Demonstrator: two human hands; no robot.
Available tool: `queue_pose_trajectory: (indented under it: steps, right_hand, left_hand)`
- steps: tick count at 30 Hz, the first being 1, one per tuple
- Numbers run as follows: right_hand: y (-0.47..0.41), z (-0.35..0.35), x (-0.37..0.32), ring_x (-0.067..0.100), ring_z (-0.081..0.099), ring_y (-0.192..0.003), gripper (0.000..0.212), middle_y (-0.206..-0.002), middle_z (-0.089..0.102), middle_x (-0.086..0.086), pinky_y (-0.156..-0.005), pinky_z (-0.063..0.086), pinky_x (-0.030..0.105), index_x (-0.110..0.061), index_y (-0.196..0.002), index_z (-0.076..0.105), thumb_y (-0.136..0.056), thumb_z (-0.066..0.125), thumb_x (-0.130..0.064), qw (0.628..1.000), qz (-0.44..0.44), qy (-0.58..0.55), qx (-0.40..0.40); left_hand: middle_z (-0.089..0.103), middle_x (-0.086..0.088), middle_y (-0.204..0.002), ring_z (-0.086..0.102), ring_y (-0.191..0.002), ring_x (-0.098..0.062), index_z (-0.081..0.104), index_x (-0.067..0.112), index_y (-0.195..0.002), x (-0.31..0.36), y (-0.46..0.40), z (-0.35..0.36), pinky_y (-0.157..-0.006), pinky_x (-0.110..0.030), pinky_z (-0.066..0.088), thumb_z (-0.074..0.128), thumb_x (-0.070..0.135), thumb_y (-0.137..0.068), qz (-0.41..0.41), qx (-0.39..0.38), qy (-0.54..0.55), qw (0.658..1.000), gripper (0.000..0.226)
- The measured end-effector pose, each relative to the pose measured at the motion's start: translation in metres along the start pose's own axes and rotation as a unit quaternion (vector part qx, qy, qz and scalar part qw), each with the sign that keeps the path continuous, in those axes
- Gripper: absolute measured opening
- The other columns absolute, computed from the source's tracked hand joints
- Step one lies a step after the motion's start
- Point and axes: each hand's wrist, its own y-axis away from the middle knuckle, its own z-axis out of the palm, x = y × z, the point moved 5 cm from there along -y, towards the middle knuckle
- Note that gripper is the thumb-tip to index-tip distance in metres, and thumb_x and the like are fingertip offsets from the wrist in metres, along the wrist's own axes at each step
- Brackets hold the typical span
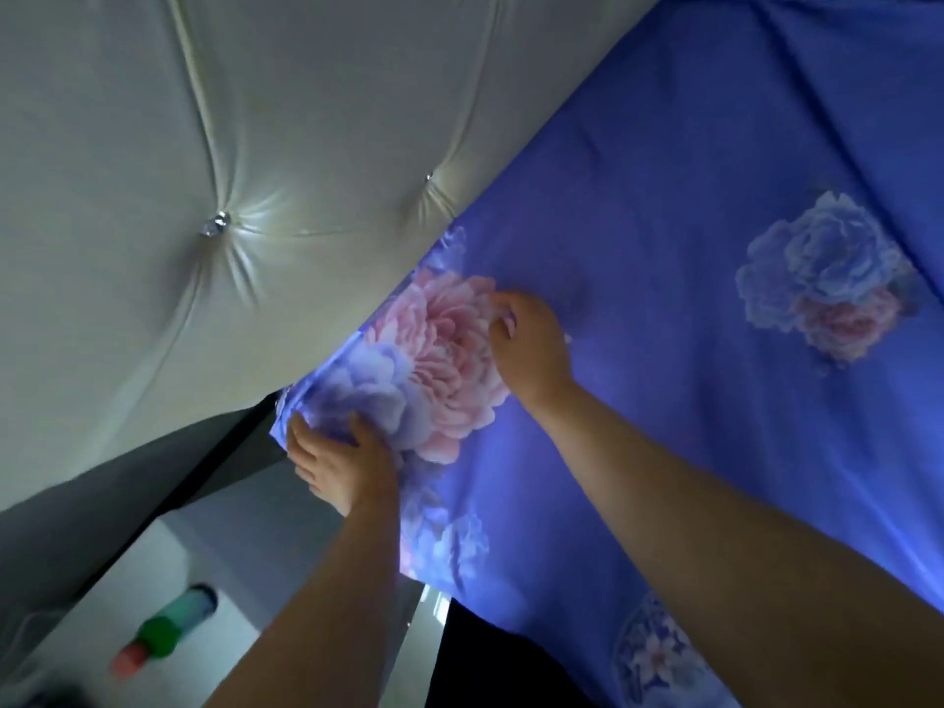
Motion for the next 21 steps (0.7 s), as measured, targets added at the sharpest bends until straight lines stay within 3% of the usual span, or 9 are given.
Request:
queue_pose_trajectory:
  steps: [3, 5, 7, 9, 11, 13, 17, 21]
  right_hand:
    - [0.025, 0.019, -0.003, 0.032, 0.06, -0.104, 0.024, -0.107, 0.067, 0.016, -0.089, 0.046, 0.041, -0.007, -0.104, 0.066, -0.085, 0.05, -0.007, 0.999, -0.002, 0.027, -0.034]
    - [0.041, 0.032, 0.0, 0.029, 0.061, -0.106, 0.025, -0.111, 0.066, 0.01, -0.088, 0.048, 0.042, -0.015, -0.109, 0.063, -0.088, 0.051, -0.012, 0.997, 0.024, 0.024, -0.065]
    - [0.055, 0.045, 0.005, 0.026, 0.061, -0.107, 0.027, -0.116, 0.065, 0.004, -0.089, 0.049, 0.041, -0.02, -0.116, 0.059, -0.091, 0.05, -0.017, 0.994, 0.05, 0.025, -0.097]
    - [0.069, 0.055, 0.007, 0.026, 0.062, -0.106, 0.027, -0.115, 0.066, 0.003, -0.089, 0.049, 0.039, -0.018, -0.117, 0.057, -0.091, 0.05, -0.016, 0.993, 0.052, 0.019, -0.107]
    - [0.083, 0.062, 0.007, 0.023, 0.06, -0.107, 0.028, -0.118, 0.063, 0.002, -0.088, 0.047, 0.033, -0.017, -0.119, 0.056, -0.092, 0.05, -0.015, 0.993, 0.048, 0.028, -0.108]
    - [0.095, 0.067, 0.006, 0.024, 0.059, -0.107, 0.029, -0.123, 0.057, 0.005, -0.087, 0.047, 0.035, -0.014, -0.121, 0.054, -0.092, 0.051, -0.013, 0.994, 0.027, 0.041, -0.099]
    - [0.108, 0.074, 0.007, 0.03, 0.059, -0.102, 0.031, -0.125, 0.05, 0.008, -0.076, 0.05, 0.046, -0.012, -0.12, 0.054, -0.089, 0.054, -0.011, 0.993, -0.021, 0.087, -0.071]
    - [0.11, 0.08, 0.005, 0.029, 0.057, -0.107, 0.032, -0.12, 0.054, 0.006, -0.072, 0.053, 0.046, -0.012, -0.117, 0.058, -0.084, 0.055, -0.01, 0.987, -0.093, 0.116, -0.052]
  left_hand:
    - [0.022, -0.014, -0.152, 0.033, -0.135, -0.032, 0.019, 0.013, -0.151, -0.026, -0.028, -0.016, -0.111, -0.04, 0.029, 0.065, 0.033, -0.086, -0.152, -0.013, 0.093, 0.984, 0.082]
    - [0.027, -0.012, -0.152, 0.035, -0.135, -0.03, 0.02, 0.024, -0.15, -0.035, -0.051, -0.013, -0.114, -0.04, 0.027, 0.066, 0.037, -0.081, -0.137, -0.094, 0.07, 0.984, 0.084]
    - [0.051, -0.009, -0.139, 0.049, -0.125, -0.031, 0.041, 0.029, -0.139, -0.043, -0.069, -0.009, -0.11, -0.044, 0.033, 0.061, 0.052, -0.069, -0.116, -0.161, 0.021, 0.98, 0.077]
    - [0.063, -0.008, -0.121, 0.057, -0.114, -0.032, 0.055, 0.024, -0.124, -0.05, -0.08, -0.012, -0.104, -0.043, 0.042, 0.057, 0.053, -0.07, -0.126, -0.175, 0.003, 0.977, 0.061]
    - [0.059, -0.014, -0.123, 0.051, -0.116, -0.036, 0.056, 0.019, -0.122, -0.053, -0.089, -0.019, -0.101, -0.042, 0.042, 0.05, 0.042, -0.087, -0.143, -0.164, -0.055, 0.974, 0.043]
    - [0.05, -0.02, -0.131, 0.045, -0.121, -0.039, 0.048, 0.012, -0.127, -0.048, -0.095, -0.026, -0.104, -0.043, 0.037, 0.039, 0.036, -0.095, -0.145, -0.142, -0.097, 0.974, 0.041]
    - [0.05, -0.026, -0.128, 0.05, -0.116, -0.039, 0.04, -0.002, -0.118, -0.031, -0.101, -0.036, -0.094, -0.038, 0.037, 0.034, 0.02, -0.1, -0.058, -0.116, -0.049, 0.99, 0.029]
    - [0.053, -0.028, -0.124, 0.051, -0.113, -0.044, 0.038, -0.003, -0.123, -0.035, -0.119, -0.039, -0.092, -0.043, 0.038, 0.04, 0.021, -0.099, 0.025, -0.178, -0.091, 0.979, 0.034]
